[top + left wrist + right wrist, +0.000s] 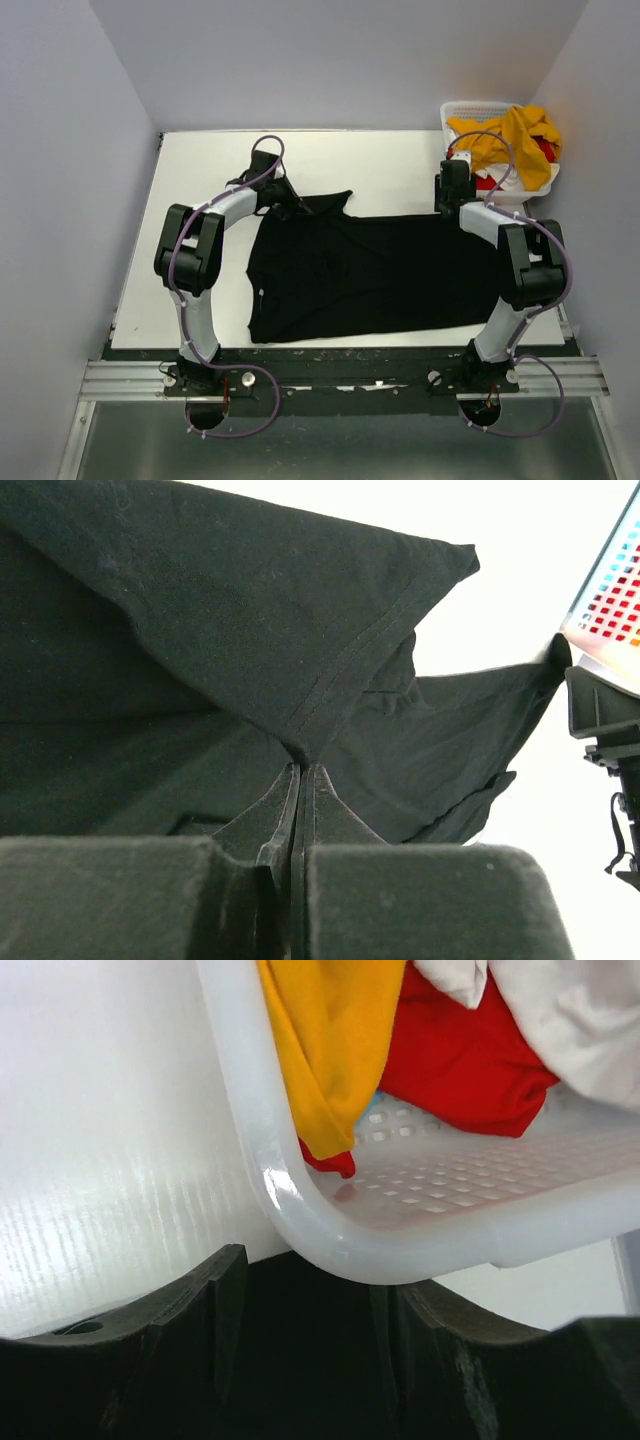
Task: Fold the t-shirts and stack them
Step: Grab the side of the flattened tshirt furthest away from the robot with both arms, then fold the other side of the tshirt into a rectangle, then rotate the tshirt 90 degrees
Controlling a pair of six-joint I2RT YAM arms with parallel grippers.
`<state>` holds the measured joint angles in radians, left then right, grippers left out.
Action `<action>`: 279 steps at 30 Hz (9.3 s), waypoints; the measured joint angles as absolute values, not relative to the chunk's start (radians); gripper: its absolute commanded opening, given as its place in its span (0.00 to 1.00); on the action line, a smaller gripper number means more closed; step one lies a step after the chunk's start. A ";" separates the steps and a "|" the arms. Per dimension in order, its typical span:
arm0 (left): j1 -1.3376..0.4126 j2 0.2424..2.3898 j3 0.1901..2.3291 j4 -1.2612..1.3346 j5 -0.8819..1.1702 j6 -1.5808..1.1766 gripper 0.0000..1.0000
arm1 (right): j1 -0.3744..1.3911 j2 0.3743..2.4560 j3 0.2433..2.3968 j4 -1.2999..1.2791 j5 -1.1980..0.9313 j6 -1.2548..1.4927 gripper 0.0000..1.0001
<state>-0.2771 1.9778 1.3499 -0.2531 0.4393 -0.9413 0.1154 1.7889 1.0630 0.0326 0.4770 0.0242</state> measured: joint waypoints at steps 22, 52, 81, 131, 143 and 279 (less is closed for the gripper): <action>-0.277 1.925 1.352 -0.279 0.402 -0.882 0.00 | 0.130 1.921 1.077 0.095 0.587 -0.150 0.49; -0.277 1.864 1.314 -0.284 0.347 -0.838 0.00 | 0.118 1.914 0.944 0.342 0.580 -0.260 0.24; -0.290 1.609 1.096 -0.270 0.333 -0.836 0.00 | 0.136 1.603 0.933 0.116 0.696 0.070 0.01; -0.362 0.451 0.416 -0.800 0.313 -1.034 0.81 | 0.137 1.457 1.020 -0.937 0.870 0.809 0.82; -0.378 0.487 0.612 -0.862 0.321 -0.988 0.99 | 0.137 1.492 1.113 -1.165 0.919 1.022 1.00; -0.307 2.348 2.107 -0.644 0.529 -0.856 0.99 | 0.669 1.116 0.685 -0.390 0.017 0.589 1.00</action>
<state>-0.3065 2.3482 2.1075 -0.6437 0.5285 -0.8562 0.6693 1.1156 0.6846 -0.3901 0.0170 0.5892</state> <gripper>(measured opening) 0.983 0.998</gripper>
